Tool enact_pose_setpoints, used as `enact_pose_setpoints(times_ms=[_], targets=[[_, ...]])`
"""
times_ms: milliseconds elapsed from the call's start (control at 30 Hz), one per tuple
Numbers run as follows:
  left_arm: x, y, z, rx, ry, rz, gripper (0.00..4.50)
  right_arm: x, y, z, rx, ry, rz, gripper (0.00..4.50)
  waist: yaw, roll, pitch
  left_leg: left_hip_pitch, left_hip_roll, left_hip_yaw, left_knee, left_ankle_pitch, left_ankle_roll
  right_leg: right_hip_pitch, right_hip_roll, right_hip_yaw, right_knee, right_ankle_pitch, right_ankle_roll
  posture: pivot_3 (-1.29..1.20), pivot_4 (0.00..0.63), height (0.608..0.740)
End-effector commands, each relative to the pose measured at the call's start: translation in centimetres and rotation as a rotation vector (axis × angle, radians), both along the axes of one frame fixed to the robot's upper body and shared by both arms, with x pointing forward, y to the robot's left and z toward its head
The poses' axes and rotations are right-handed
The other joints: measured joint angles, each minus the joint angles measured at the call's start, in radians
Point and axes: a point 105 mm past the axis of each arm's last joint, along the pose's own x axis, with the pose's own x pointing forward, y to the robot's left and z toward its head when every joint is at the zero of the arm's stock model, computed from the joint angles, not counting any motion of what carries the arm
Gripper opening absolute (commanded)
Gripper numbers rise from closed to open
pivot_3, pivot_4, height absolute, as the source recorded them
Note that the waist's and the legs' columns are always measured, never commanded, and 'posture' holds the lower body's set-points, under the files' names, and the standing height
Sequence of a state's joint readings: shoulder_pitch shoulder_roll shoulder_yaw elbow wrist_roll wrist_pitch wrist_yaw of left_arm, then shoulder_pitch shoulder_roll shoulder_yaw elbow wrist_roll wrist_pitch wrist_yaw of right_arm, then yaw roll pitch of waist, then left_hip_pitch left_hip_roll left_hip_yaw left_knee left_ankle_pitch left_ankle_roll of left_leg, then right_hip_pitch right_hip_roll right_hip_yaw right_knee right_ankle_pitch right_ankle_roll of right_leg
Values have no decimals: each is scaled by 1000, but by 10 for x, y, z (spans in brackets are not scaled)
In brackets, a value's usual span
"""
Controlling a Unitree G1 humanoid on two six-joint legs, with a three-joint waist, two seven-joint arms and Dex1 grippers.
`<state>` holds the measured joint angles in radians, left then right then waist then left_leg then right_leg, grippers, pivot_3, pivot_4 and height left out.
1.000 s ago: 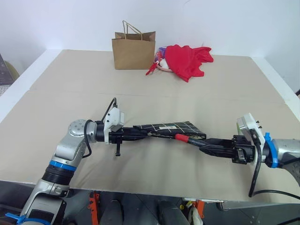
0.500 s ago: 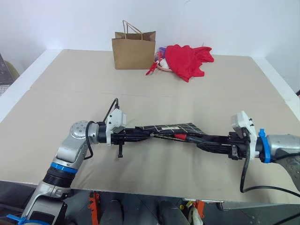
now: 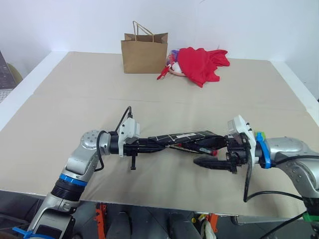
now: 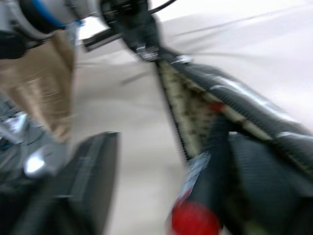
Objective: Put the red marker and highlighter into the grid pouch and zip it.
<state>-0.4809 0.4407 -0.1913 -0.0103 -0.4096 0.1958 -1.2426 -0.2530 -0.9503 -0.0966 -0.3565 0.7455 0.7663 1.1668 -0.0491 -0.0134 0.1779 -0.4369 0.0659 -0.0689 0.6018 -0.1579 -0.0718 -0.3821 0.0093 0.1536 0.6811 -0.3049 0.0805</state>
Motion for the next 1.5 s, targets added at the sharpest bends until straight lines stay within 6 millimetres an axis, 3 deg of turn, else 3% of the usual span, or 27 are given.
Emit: enact_pose_setpoints(times_ms=[33, 133, 200, 300, 500, 567, 733, 867, 933, 1000, 1033, 1167, 1233, 1300, 1367, 1433, 1500], targets=[[-2, 2, 8, -16, -33, -1, 0, -8, -15, 21, 40, 1, -17, 4452, 0, 0, 0, 0, 0, 0, 0, 0, 0, 0, 0, 0, 0, 0, 0, 0, 150, 740], [1, 6, 8, -12, -32, 14, 0, -3, -43, 28, 79, 30, -149, 4452, 1, 0, 0, 0, 0, 0, 0, 0, 0, 0, 0, 0, 0, 0, 0, 0, 150, 740], [3, 9, 7, -4, -32, 24, 0, 10, -79, 31, 125, 8, -356, 4452, 1, -1, 0, 0, 0, 0, 1, 0, 0, 0, 0, 0, 0, 0, 0, 0, 150, 740], [3, 10, 6, 3, -29, 26, 0, 25, -129, 12, 83, -89, -666, 4452, 1, -2, -1, 0, 0, 0, 1, 0, 0, 1, 0, 0, 0, 1, 0, 0, 150, 740], [4, 10, 6, 5, -30, 24, 0, 39, -161, -6, 40, -238, -990, 4452, -10, 1, -2, 1, 0, 0, 0, 0, 0, 0, 0, 0, 0, 1, 0, 0, 150, 740], [4, 10, 6, 4, -31, 21, 0, 39, -174, -20, 11, -267, -1152, 4452, -9, 1, -2, 1, 0, 0, 0, 0, 0, 0, 0, 0, 1, 1, 0, 0, 150, 740], [4, 8, 7, 6, -34, 19, 0, 33, -191, -60, -66, -206, -1369, 4452, -9, 1, -2, 1, -1, 0, 0, 0, 0, 1, 0, 0, 1, 1, 0, 0, 150, 740], [4, 8, 8, 6, -38, 16, 0, 29, -190, -81, -86, -131, -1421, 4452, -9, 2, -2, 1, -1, 0, 0, 0, 0, 1, 0, 0, 1, 1, 0, 0, 150, 740], [4, 8, 9, 6, -40, 17, 0, 27, -192, -84, -123, -141, -1444, 3914, -9, 1, -3, 2, -1, 0, 0, 0, 0, 2, 0, 0, 1, 1, -1, 0, 150, 740], [5, 8, 9, 5, -42, 19, 0, 27, -191, -86, -133, -133, -1454, 3006, -9, 1, -3, 6, -1, 0, 0, 0, 0, 6, 0, 0, 1, 1, -1, 0, 150, 740], [5, 9, 9, 5, -42, 21, 0, 27, -189, -87, -148, -138, -1444, 2489, -8, 1, -2, 7, -1, 0, 0, 0, 0, 7, 0, 0, 0, 1, -1, 0, 150, 740], [5, 9, 8, 6, -42, 25, 0, 27, -172, -90, -180, -129, -1353, 1207, -3, 0, -3, 7, -1, 0, 1, 1, 0, 9, 0, 0, 0, 0, -1, 0, 150, 740], [6, 9, 8, 7, -42, 25, 0, 30, -167, -84, -187, -147, -1306, 1122, -3, 0, -3, 7, -1, 0, 1, 1, 0, 9, 0, 0, 0, 0, -1, 0, 150, 740], [5, 9, 8, 9, -42, 23, 0, 40, -157, -64, -163, -217, -1202, 1122, -3, 0, -3, 8, -1, 0, 0, 0, 0, 9, 0, 0, 0, -1, -1, 0, 150, 740], [5, 9, 8, 14, -43, 18, 0, 51, -131, -17, -22, -328, -999, 1122, -12, 0, -3, 8, -1, 0, -1, 0, 0, 8, 0, 0, 0, -1, -1, 0, 150, 740], [4, 9, 7, 17, -42, 12, 0, 49, -104, 19, 85, -379, -788, 1122, -27, 5, 0, 8, -1, 0, -1, 0, 0, 8, 0, 1, 0, 0, -1, 0, 150, 740], [4, 8, 7, 18, -40, 8, 0, 42, -85, 38, 125, -375, -617, 1122, -29, 6, 0, 8, -1, 0, -1, 1, 1, 8, 0, 1, 1, 0, 0, 0, 150, 740]])
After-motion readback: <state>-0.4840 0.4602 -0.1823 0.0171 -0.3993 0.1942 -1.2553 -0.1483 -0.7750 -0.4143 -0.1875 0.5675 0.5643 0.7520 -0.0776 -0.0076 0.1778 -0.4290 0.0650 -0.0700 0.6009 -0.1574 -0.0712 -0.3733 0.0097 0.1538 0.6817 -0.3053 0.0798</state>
